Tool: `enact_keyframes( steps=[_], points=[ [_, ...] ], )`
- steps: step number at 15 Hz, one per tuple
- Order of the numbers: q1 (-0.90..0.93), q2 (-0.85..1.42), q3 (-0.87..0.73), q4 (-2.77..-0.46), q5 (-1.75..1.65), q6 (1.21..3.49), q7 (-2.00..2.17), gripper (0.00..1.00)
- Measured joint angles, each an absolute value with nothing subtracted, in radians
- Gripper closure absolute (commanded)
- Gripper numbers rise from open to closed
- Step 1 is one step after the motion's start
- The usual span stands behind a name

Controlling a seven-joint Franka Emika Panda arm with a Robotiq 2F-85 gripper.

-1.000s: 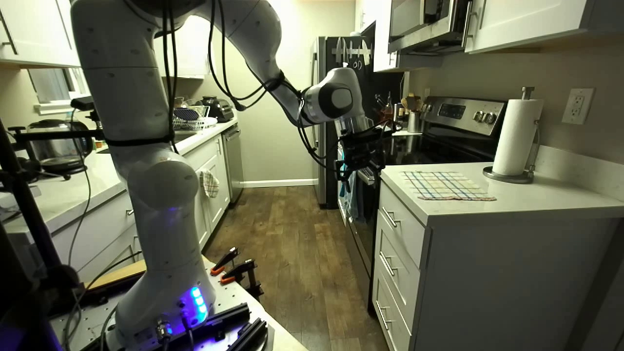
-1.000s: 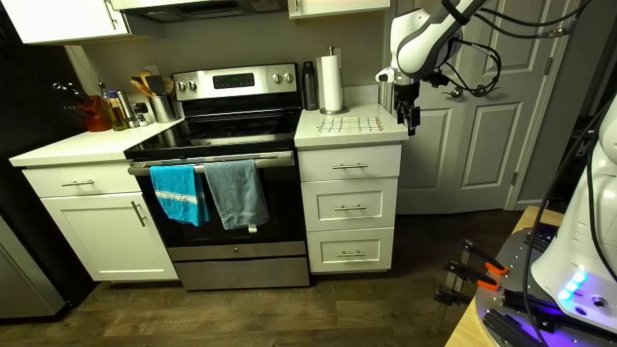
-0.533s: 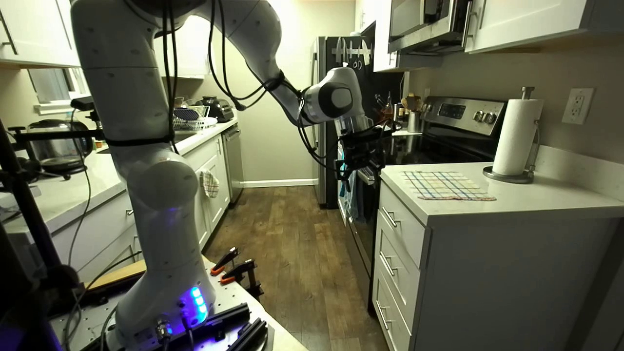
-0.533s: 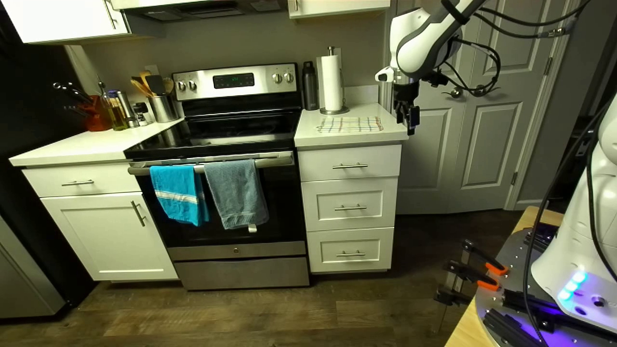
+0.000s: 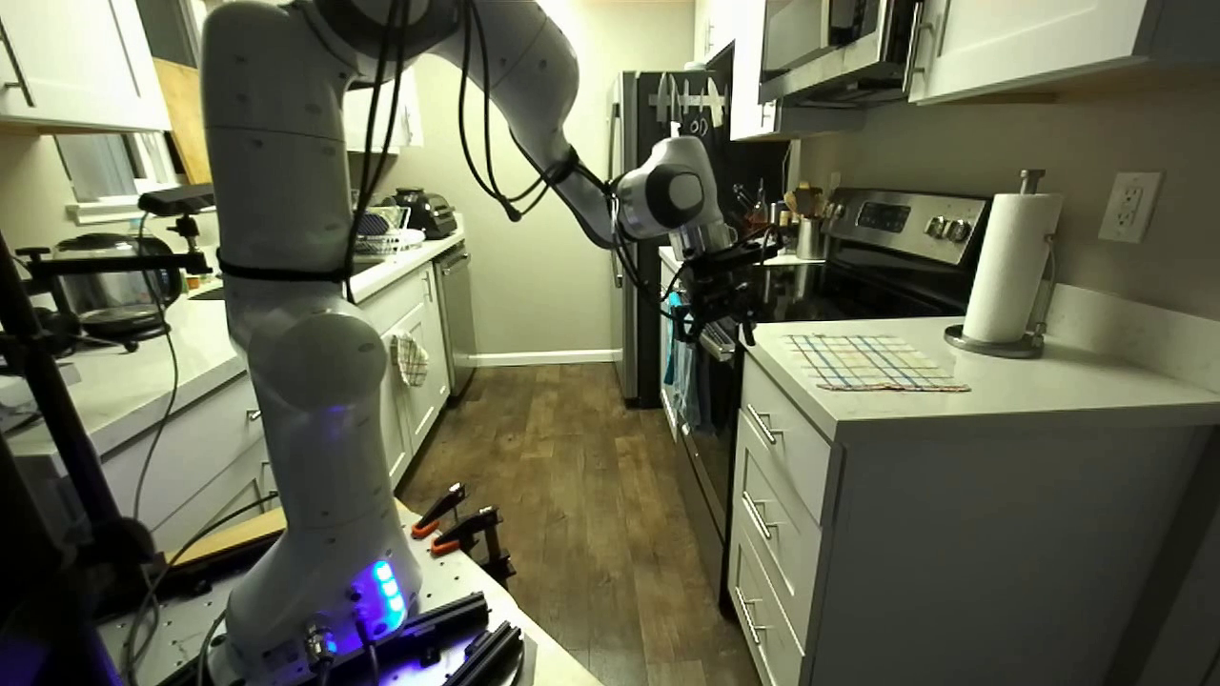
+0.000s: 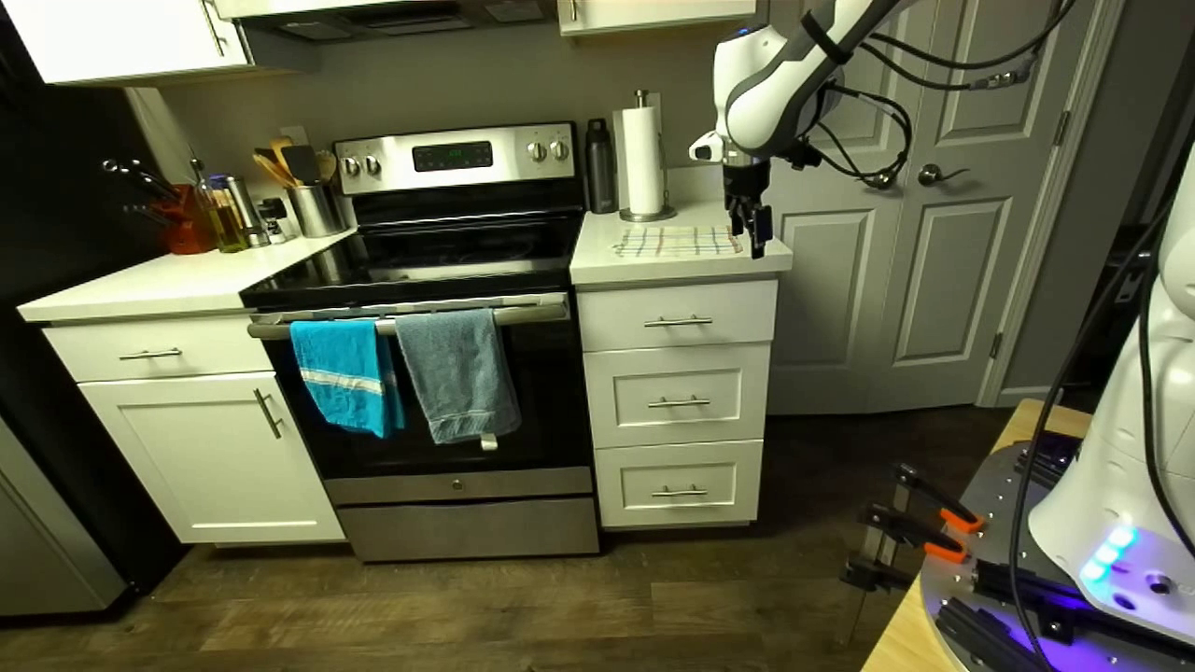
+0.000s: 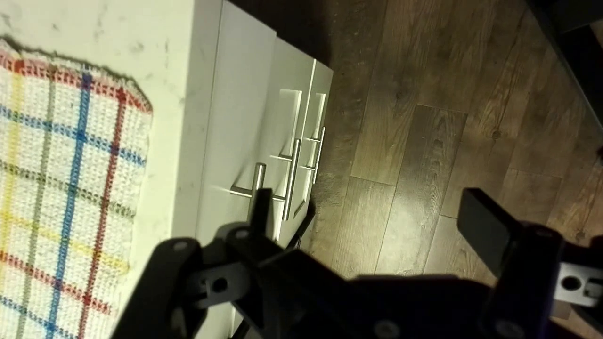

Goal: Open the topmost drawer on the right.

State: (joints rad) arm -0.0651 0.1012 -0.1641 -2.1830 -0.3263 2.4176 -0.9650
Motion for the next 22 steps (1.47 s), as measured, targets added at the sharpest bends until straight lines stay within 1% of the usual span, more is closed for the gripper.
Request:
enact_keyframes(
  steps=[7,15,22],
  points=[
    [-0.089,0.25,-0.133,-2.083,-0.325,2.422,-0.965,0.0],
    [-0.127,0.362,-0.111,-2.071,-0.332,2.492,-0.982,0.0],
    [-0.124,0.431,-0.098,-2.07,-0.428,2.521,-0.985,0.0]
  ],
)
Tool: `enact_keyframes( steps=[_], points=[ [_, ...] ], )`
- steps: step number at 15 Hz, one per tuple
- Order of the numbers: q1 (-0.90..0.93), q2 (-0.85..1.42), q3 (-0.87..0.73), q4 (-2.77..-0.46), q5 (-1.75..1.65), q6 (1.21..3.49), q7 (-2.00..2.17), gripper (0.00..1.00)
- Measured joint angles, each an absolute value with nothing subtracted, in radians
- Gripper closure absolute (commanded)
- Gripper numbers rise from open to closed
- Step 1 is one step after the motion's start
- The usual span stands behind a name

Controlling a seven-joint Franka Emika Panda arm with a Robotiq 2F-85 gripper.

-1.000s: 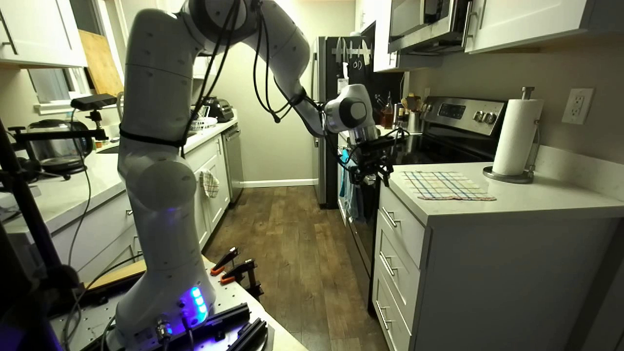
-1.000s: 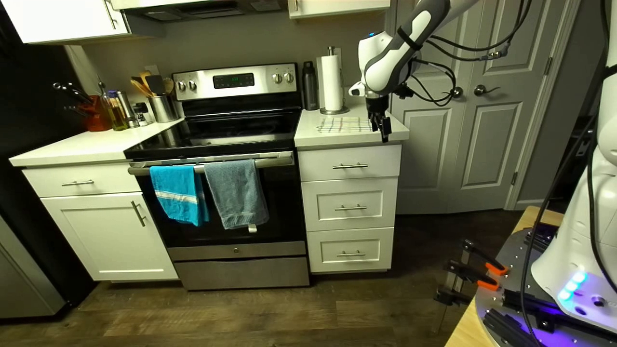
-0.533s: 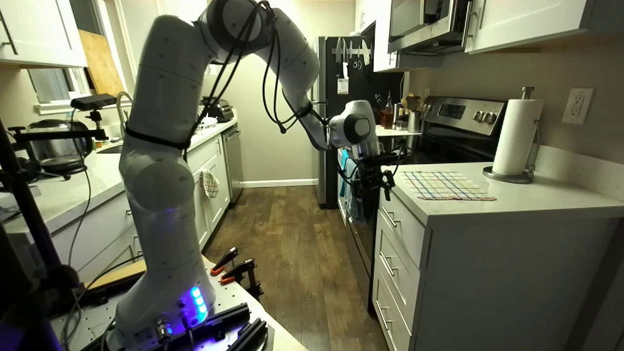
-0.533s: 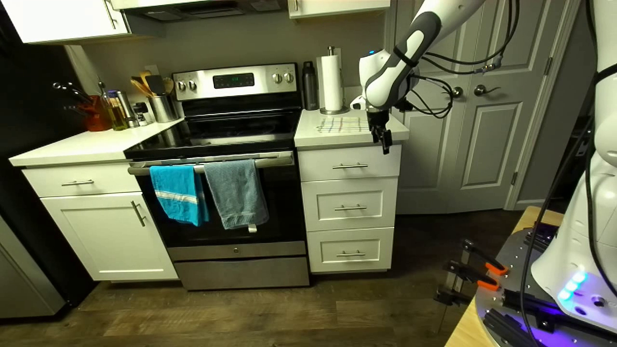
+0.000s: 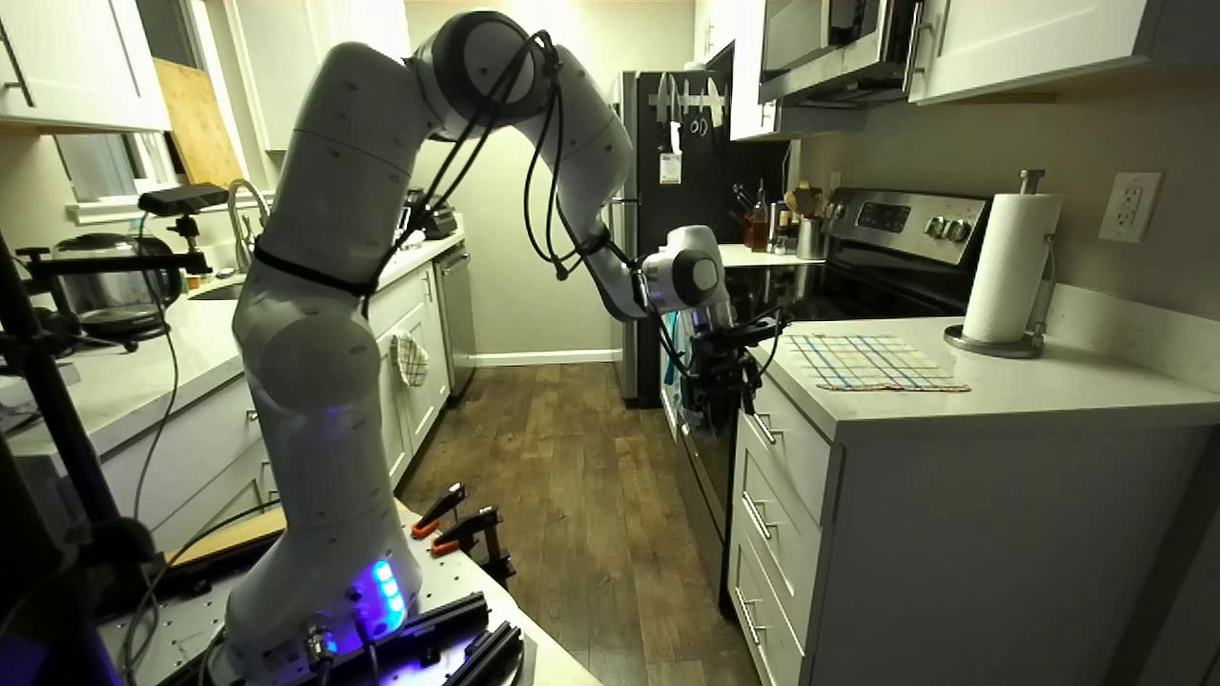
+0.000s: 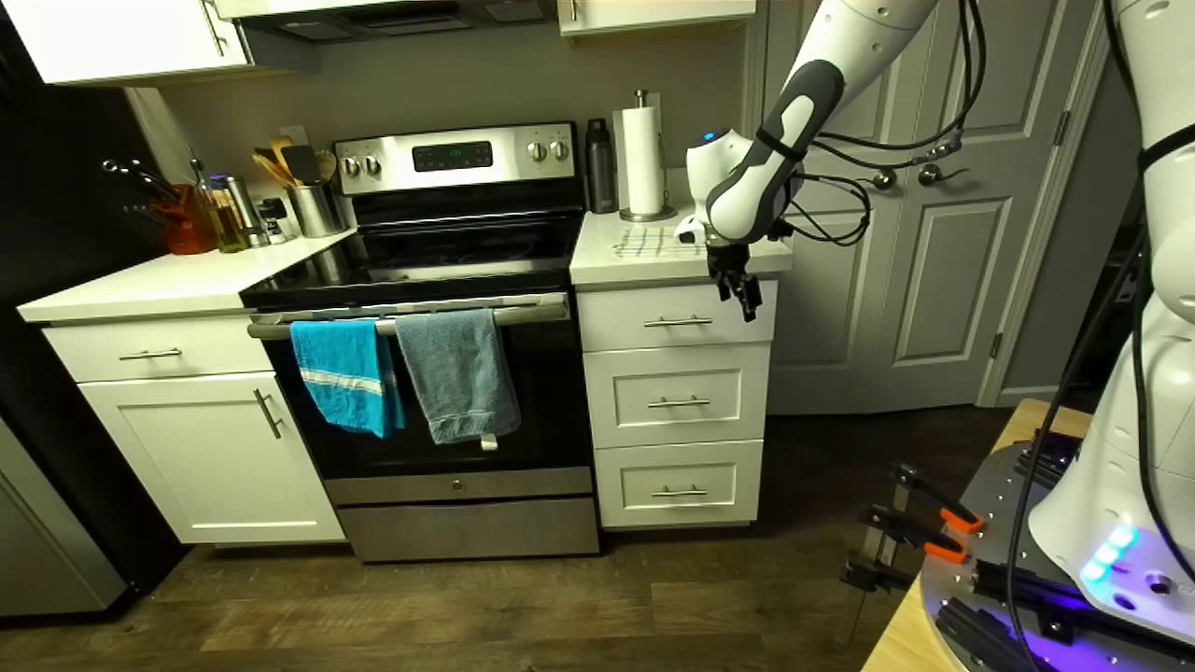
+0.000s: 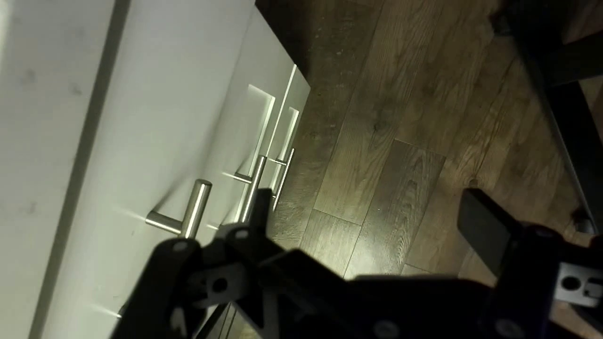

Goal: Open the topmost drawer on the right.

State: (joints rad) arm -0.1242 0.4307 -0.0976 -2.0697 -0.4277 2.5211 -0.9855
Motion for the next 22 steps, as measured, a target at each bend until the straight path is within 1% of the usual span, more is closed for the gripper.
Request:
enact_keyframes(
  steps=[6,13,22],
  points=[
    [-0.108,0.46,-0.098,-2.07,-0.536,2.542,-0.985,0.0],
    [-0.099,0.502,-0.12,-2.061,-0.645,2.619,-0.973,0.0],
    [-0.104,0.527,-0.144,-2.001,-0.675,2.65,-0.926,0.0]
  ],
)
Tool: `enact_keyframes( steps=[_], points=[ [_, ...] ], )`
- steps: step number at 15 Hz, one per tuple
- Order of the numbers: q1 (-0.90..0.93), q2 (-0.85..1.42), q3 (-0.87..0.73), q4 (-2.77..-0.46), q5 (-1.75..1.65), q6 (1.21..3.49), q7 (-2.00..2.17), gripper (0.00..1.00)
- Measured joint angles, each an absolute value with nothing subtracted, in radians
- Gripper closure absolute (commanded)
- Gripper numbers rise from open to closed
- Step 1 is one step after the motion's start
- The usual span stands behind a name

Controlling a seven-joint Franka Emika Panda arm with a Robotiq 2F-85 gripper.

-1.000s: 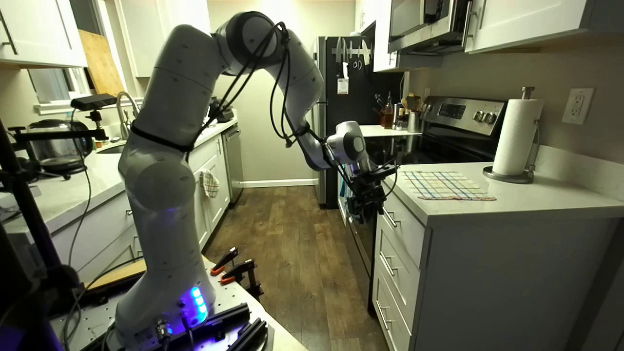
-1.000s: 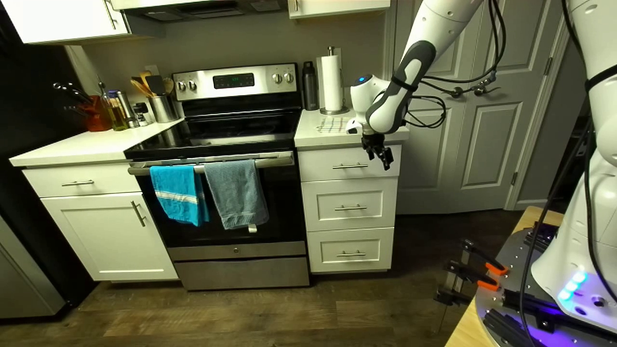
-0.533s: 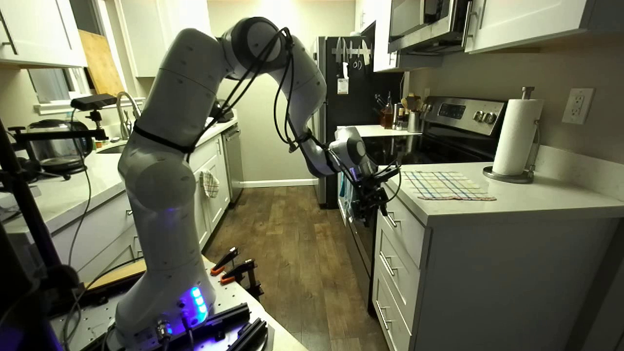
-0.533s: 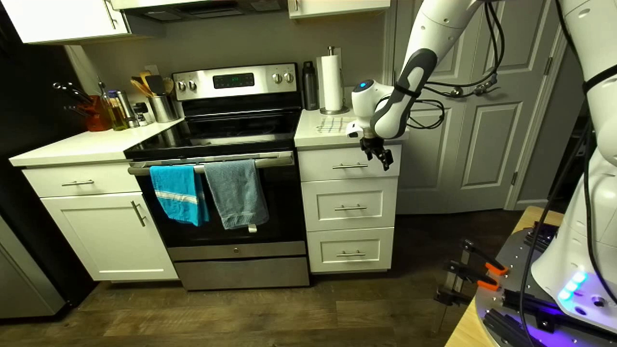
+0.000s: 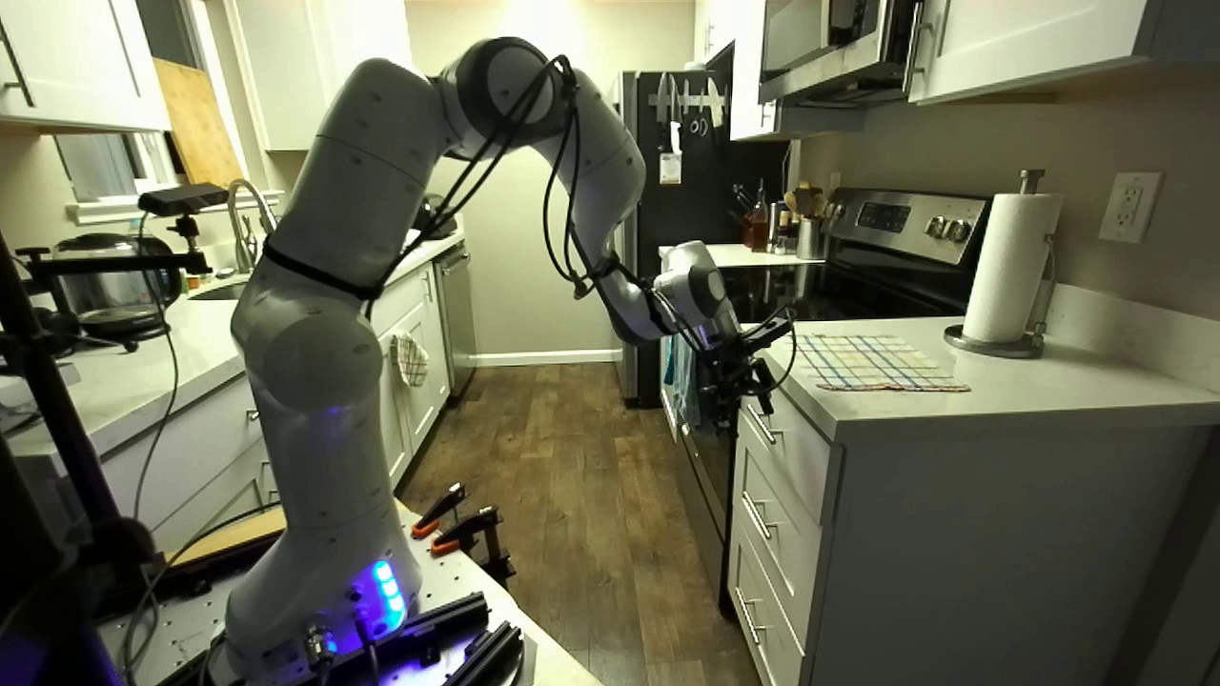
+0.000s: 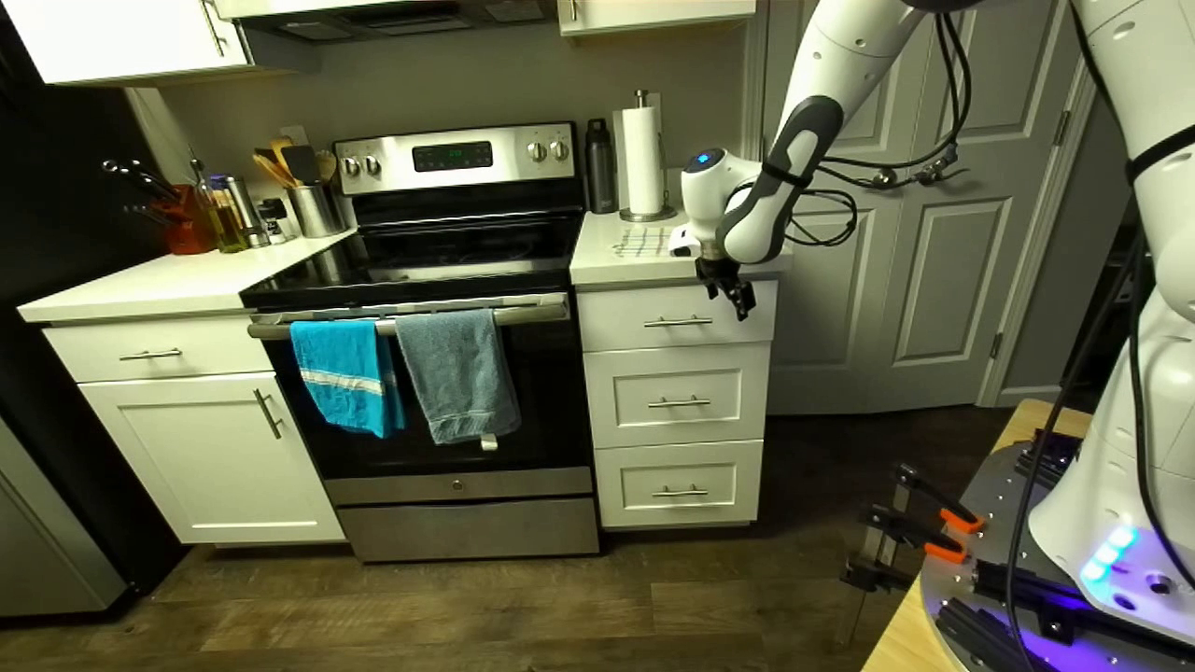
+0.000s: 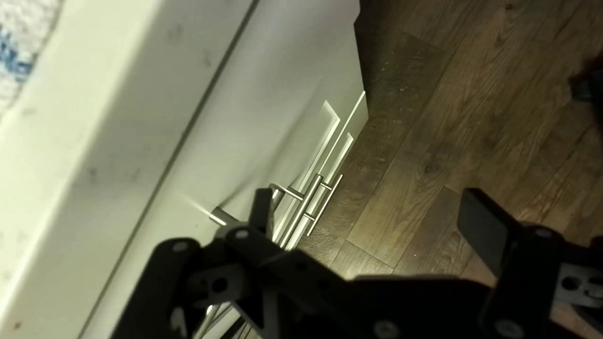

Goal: Open the topmost drawer on the right.

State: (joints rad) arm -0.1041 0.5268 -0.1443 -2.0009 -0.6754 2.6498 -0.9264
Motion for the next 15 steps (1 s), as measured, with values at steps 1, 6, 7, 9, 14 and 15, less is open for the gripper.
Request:
enact_keyframes(
  steps=[1,6,7,9,14,15],
  points=[
    [-0.104,0.53,-0.144,-1.997,-0.674,2.654,-0.9,0.0],
    [-0.105,0.562,-0.147,-1.976,-0.674,2.695,-0.752,0.0],
    [-0.104,0.573,-0.148,-1.969,-0.674,2.702,-0.727,0.0],
    [-0.104,0.596,-0.15,-1.956,-0.675,2.716,-0.688,0.0],
    [-0.102,0.645,-0.148,-1.926,-0.676,2.723,-0.644,0.0],
    [-0.102,0.652,-0.147,-1.921,-0.676,2.723,-0.642,0.0]
  ],
)
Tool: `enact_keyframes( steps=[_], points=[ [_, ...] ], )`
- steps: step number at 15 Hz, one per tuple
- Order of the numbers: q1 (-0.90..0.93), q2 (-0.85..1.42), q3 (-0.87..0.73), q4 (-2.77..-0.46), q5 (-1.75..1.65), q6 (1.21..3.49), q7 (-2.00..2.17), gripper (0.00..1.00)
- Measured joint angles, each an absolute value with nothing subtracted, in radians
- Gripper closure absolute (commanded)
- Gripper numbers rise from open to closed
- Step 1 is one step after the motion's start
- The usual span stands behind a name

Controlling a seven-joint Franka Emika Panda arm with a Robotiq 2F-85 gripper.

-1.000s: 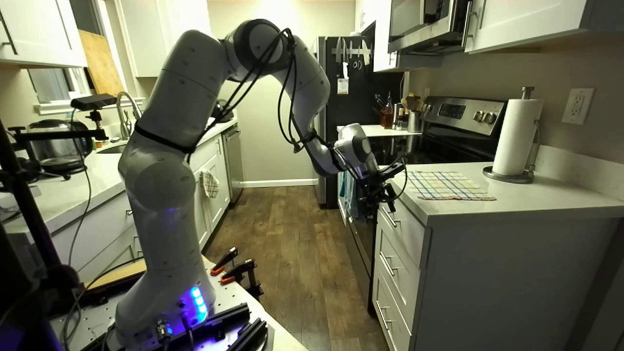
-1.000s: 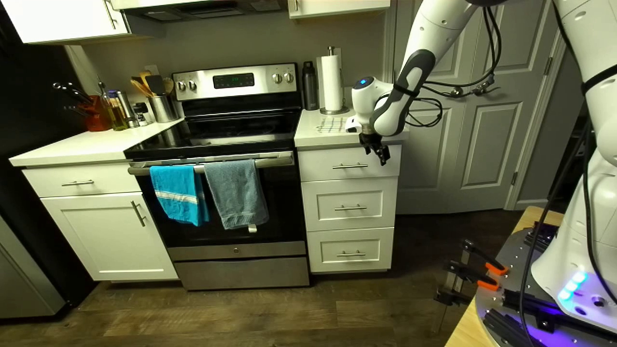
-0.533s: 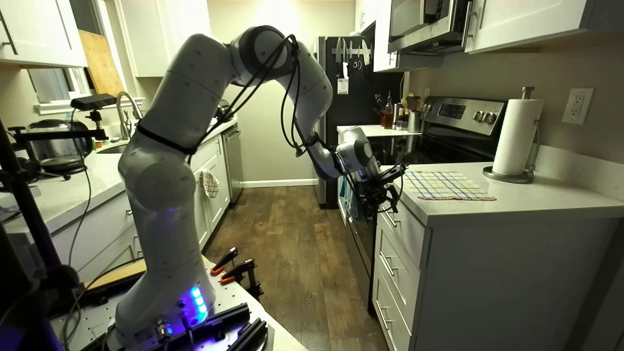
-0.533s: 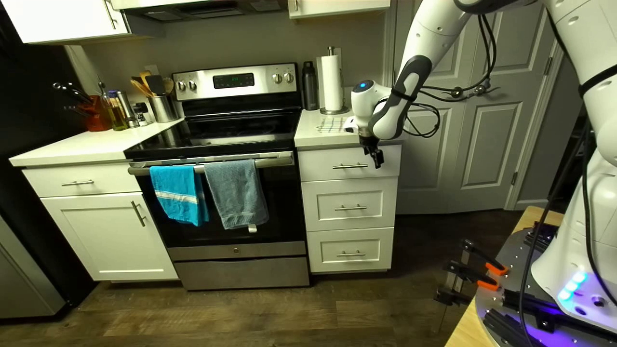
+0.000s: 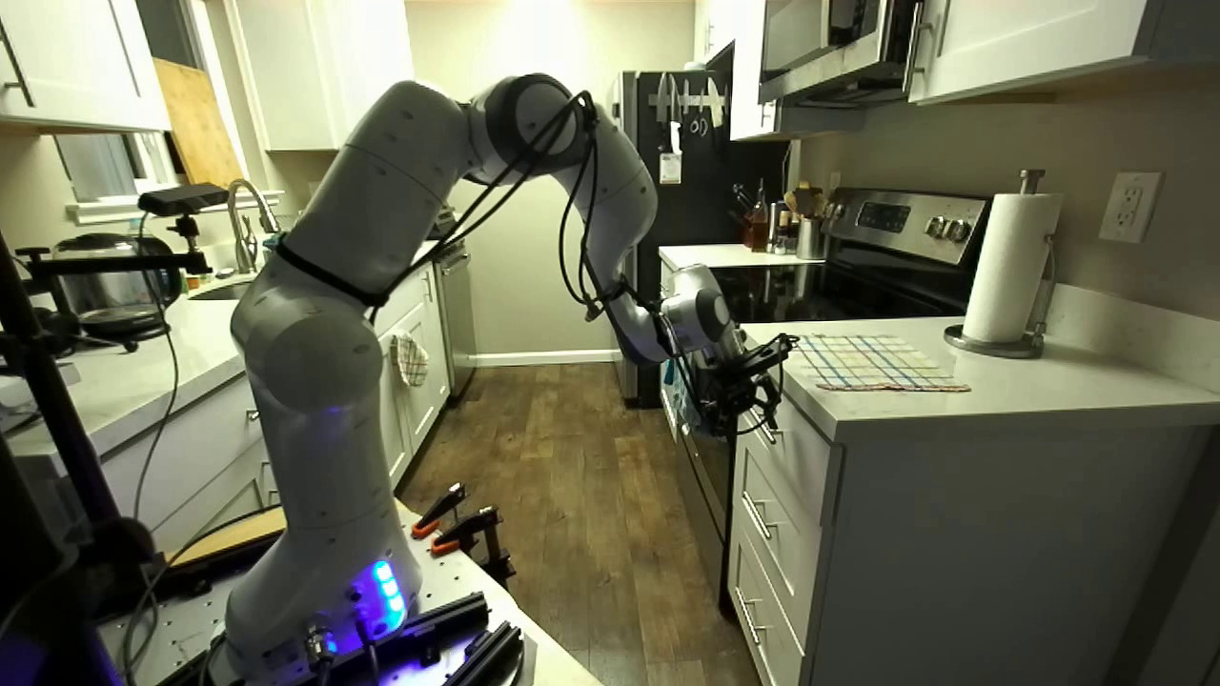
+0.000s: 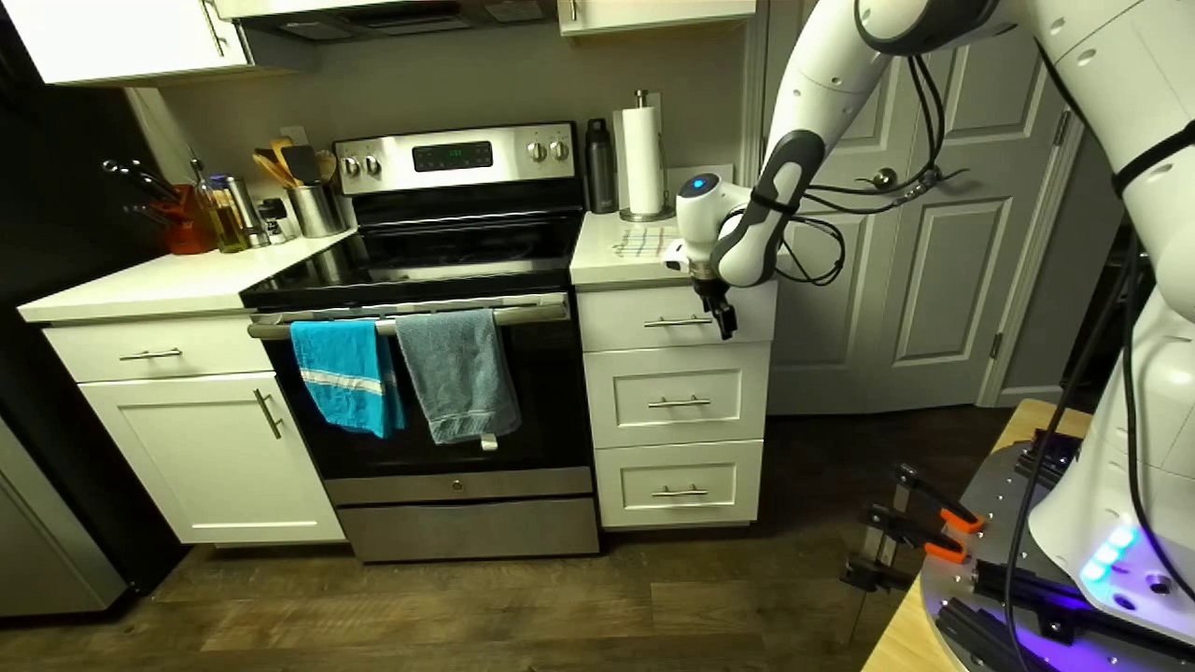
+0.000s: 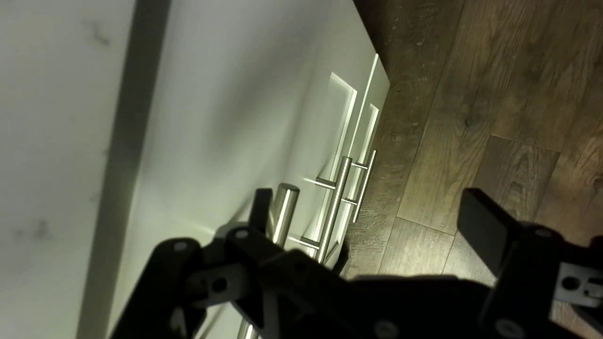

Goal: Open the topmost drawer on the right.

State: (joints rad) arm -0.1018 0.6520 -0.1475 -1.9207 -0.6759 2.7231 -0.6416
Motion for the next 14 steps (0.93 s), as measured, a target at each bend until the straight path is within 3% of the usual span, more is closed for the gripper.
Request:
enact_keyframes(
  steps=[14],
  points=[
    [-0.115,0.694,-0.136,-1.864,-0.673,2.738,-0.62,0.0]
  ],
)
